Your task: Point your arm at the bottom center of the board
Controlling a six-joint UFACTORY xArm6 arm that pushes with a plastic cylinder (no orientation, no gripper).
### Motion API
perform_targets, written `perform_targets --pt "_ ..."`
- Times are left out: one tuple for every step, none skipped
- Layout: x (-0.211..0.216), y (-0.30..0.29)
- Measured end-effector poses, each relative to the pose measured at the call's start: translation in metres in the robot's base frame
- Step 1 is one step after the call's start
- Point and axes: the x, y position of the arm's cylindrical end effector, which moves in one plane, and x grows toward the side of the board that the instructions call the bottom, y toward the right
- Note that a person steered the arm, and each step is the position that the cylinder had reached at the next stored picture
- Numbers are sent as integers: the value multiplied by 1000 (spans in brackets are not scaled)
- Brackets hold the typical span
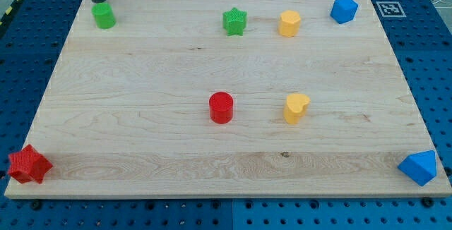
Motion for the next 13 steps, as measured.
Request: perform_targets --pt "-2 0" --pt "-3 2" --pt "-3 5" --pt "-3 9" --pt "-3 10" --pt "-8 16" --pt "33 100" --pt "36 109" --pt "36 109" --pt "107 177" --pt "119 188" --pt "179 253" --pt "181 256"
